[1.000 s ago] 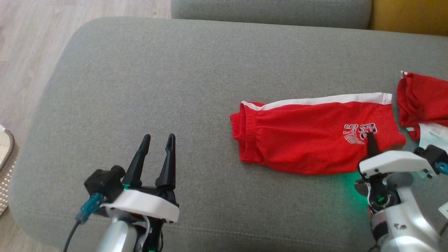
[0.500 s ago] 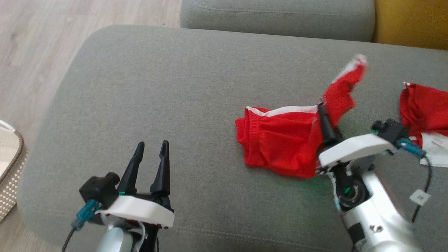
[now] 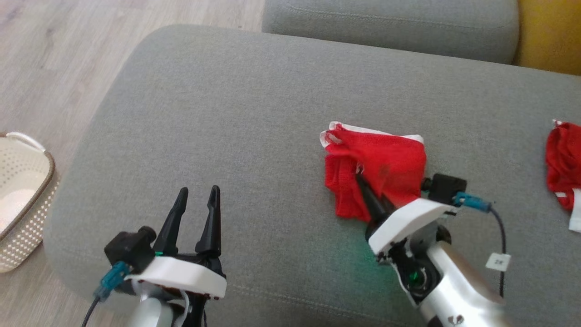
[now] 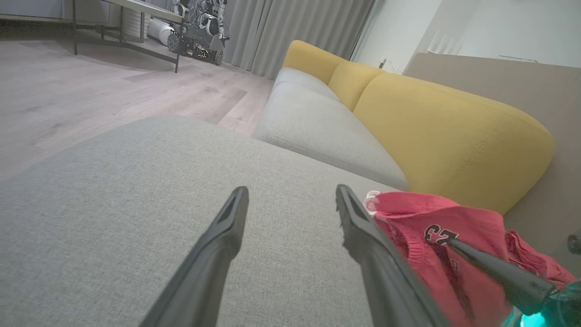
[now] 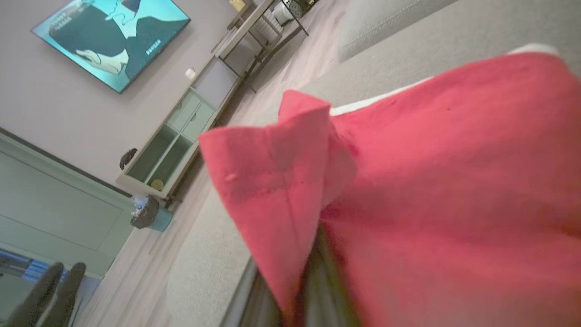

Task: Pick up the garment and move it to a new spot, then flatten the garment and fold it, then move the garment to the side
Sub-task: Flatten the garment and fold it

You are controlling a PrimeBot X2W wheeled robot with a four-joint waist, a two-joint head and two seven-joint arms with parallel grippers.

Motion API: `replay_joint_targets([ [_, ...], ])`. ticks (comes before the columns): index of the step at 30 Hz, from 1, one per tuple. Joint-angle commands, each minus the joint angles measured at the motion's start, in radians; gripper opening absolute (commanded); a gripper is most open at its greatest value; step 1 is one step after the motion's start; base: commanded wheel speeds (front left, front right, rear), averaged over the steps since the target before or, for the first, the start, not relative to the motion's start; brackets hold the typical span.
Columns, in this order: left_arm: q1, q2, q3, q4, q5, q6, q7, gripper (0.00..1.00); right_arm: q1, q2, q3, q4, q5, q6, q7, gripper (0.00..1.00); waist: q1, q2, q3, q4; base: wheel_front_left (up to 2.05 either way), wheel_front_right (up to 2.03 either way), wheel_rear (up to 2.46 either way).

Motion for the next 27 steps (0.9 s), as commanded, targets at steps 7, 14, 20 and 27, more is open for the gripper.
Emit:
replay_joint_targets([
  [7,-0.022,0.003,0.029,-0.030,-0.003,0.004,-0.006,1.00,-0.042,0.006,0.094,0.046,-0.050,-0.001,-0.032,1.00,0.0000,0.0000,0.000,0.022,0.00,0.00,0.00],
  [14,-0.020,0.003,0.028,-0.030,-0.006,0.008,-0.006,1.00,-0.041,0.006,0.204,0.081,-0.038,-0.001,0.004,1.00,0.0000,0.0000,-0.006,0.019,0.00,0.00,0.00],
  [20,-0.024,0.003,0.027,-0.036,-0.012,0.011,-0.006,1.00,-0.049,0.006,0.273,0.115,-0.021,-0.001,0.040,1.00,0.0000,0.0000,0.003,0.004,0.00,0.00,0.00],
  [27,-0.031,0.003,0.031,-0.033,-0.012,0.009,-0.006,1.00,-0.061,0.006,0.313,0.129,0.004,-0.001,0.045,1.00,0.0000,0.0000,0.005,-0.025,0.00,0.00,0.00],
])
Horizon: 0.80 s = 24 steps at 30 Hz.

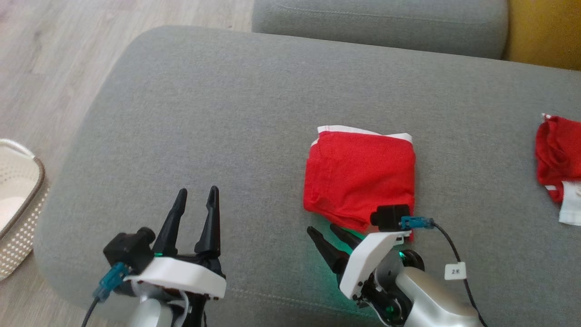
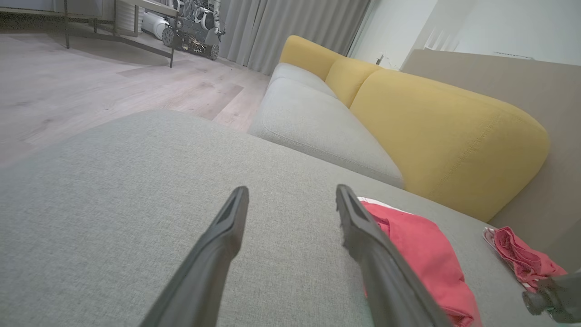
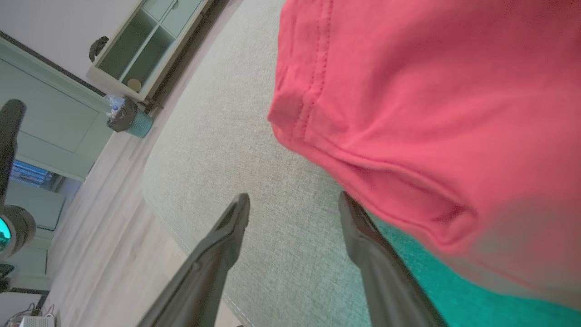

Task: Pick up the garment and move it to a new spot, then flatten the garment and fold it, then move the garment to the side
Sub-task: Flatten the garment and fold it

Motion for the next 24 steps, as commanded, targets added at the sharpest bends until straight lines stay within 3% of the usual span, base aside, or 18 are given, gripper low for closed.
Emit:
replay_joint_targets([
  [1,-0.035,0.003,0.035,-0.032,-0.002,0.001,-0.006,1.00,-0.036,0.007,0.008,-0.033,0.016,-0.001,-0.013,1.00,0.0000,0.0000,-0.004,-0.012,0.00,0.00,0.00],
  [7,-0.032,0.003,0.057,-0.048,0.001,0.002,-0.006,1.00,-0.027,-0.036,-0.050,-0.108,0.051,-0.001,-0.068,1.00,0.0000,0.0000,-0.018,-0.057,0.00,0.00,0.00],
  [13,-0.031,0.003,0.082,-0.090,-0.014,0.001,-0.006,1.00,0.015,-0.153,-0.188,-0.194,-0.044,-0.001,-0.206,1.00,0.0000,0.0000,-0.044,-0.122,0.00,0.00,0.00],
  [18,-0.032,0.003,0.099,-0.121,-0.044,0.005,-0.006,1.00,0.059,-0.211,-0.334,-0.232,-0.255,-0.001,-0.286,1.00,0.0000,0.0000,-0.048,-0.164,0.00,0.00,0.00],
  [24,-0.033,0.003,0.110,-0.136,-0.044,0.004,-0.006,1.00,0.131,-0.172,-0.512,-0.319,-0.499,-0.001,-0.314,1.00,0.0000,0.0000,-0.046,-0.189,0.00,0.00,0.00],
])
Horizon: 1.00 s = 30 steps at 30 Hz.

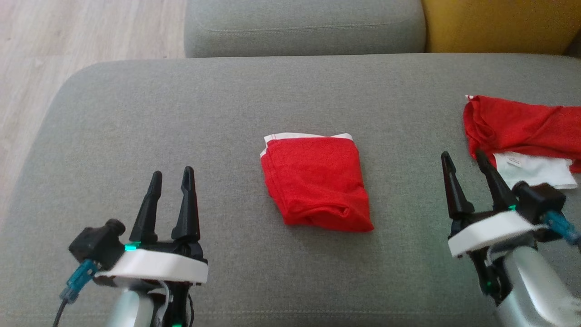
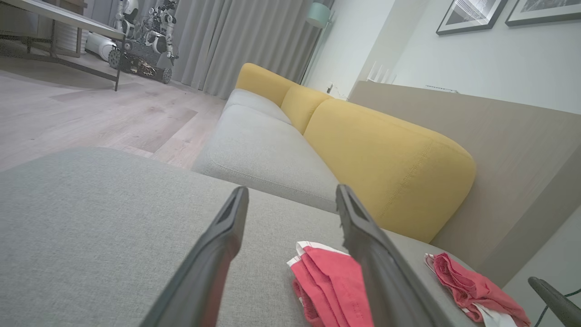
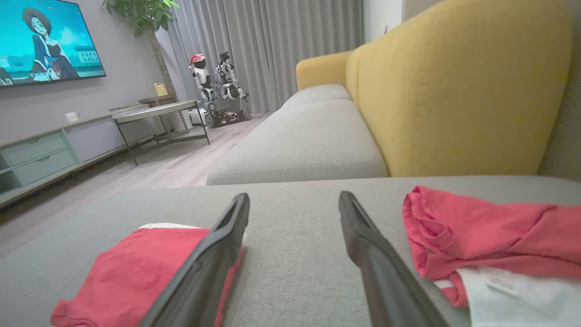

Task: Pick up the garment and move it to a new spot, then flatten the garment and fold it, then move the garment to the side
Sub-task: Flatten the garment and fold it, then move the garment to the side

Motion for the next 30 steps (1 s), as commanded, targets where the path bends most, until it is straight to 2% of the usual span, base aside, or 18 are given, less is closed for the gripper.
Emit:
replay_joint_targets([
  [1,-0.032,0.003,0.040,-0.039,0.003,0.003,-0.006,1.00,-0.003,0.010,0.006,-0.043,-0.022,-0.001,-0.014,1.00,0.0000,0.0000,0.002,-0.004,0.00,0.00,0.00],
  [5,-0.026,0.003,0.043,-0.036,0.003,-0.001,-0.006,1.00,0.071,0.059,-0.093,-0.125,-0.174,-0.001,-0.018,1.00,0.0000,0.0000,0.009,-0.012,0.00,0.00,0.00],
  [12,-0.009,0.003,0.060,-0.018,0.037,-0.007,-0.006,1.00,0.132,0.125,-0.151,-0.184,-0.256,-0.001,-0.020,1.00,0.0000,0.0000,0.015,-0.021,0.00,0.00,0.00],
  [21,-0.005,0.003,0.051,-0.027,0.048,-0.010,-0.006,1.00,0.147,0.144,-0.153,-0.194,-0.283,-0.001,-0.021,1.00,0.0000,0.0000,0.027,-0.003,0.00,0.00,0.00],
  [24,-0.007,0.003,0.044,-0.026,0.052,-0.013,-0.006,1.00,0.131,0.146,-0.125,-0.180,-0.277,-0.001,-0.015,1.00,0.0000,0.0000,0.038,0.006,0.00,0.00,0.00],
  [30,-0.030,0.003,0.029,-0.015,0.061,-0.026,-0.006,1.00,0.044,0.160,-0.064,-0.100,-0.138,-0.001,0.093,1.00,0.0000,0.0000,0.081,0.035,0.00,0.00,0.00],
])
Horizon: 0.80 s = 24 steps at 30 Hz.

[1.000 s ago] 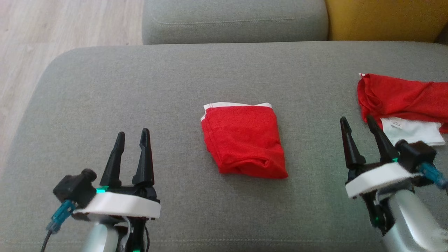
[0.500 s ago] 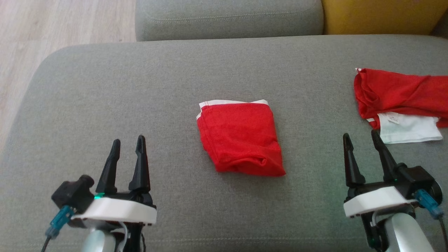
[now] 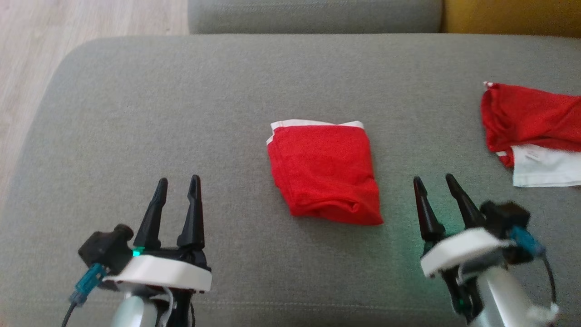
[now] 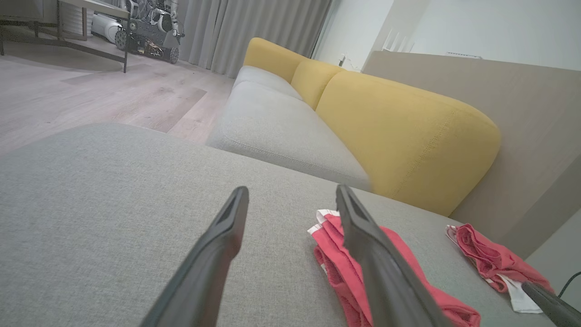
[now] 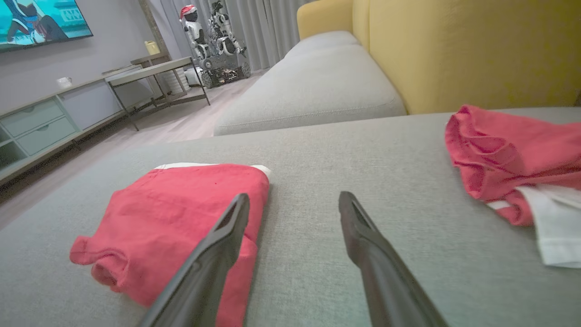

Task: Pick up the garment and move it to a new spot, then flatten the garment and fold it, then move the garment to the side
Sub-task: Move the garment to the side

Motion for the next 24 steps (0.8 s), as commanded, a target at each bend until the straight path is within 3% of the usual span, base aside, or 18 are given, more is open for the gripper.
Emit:
replay_joint_targets([
  [1,-0.056,0.003,0.025,-0.027,0.008,-0.007,-0.006,1.00,-0.091,0.007,0.033,-0.002,0.050,-0.001,0.037,1.00,0.0000,0.0000,0.022,0.021,0.00,0.00,0.00],
  [9,-0.088,0.003,0.003,-0.010,0.002,-0.012,-0.006,1.00,-0.225,0.016,0.053,0.167,0.255,-0.001,0.170,1.00,0.0000,0.0000,0.072,0.082,0.00,0.00,0.00],
  [22,-0.109,0.003,-0.005,-0.004,-0.009,-0.011,-0.006,1.00,-0.319,0.012,0.129,0.351,0.285,-0.001,0.192,1.00,0.0000,0.0000,0.099,0.143,0.00,0.00,0.00],
  [23,-0.109,0.003,-0.006,-0.004,-0.009,-0.011,-0.006,1.00,-0.323,0.012,0.139,0.364,0.288,-0.001,0.196,0.60,0.0000,0.0000,0.099,0.145,0.00,0.00,0.00],
  [24,-0.110,0.003,-0.005,-0.004,-0.009,-0.010,-0.006,1.00,-0.327,0.010,0.150,0.373,0.288,-0.001,0.197,0.07,0.0000,0.0000,0.100,0.146,0.00,0.00,0.00],
])
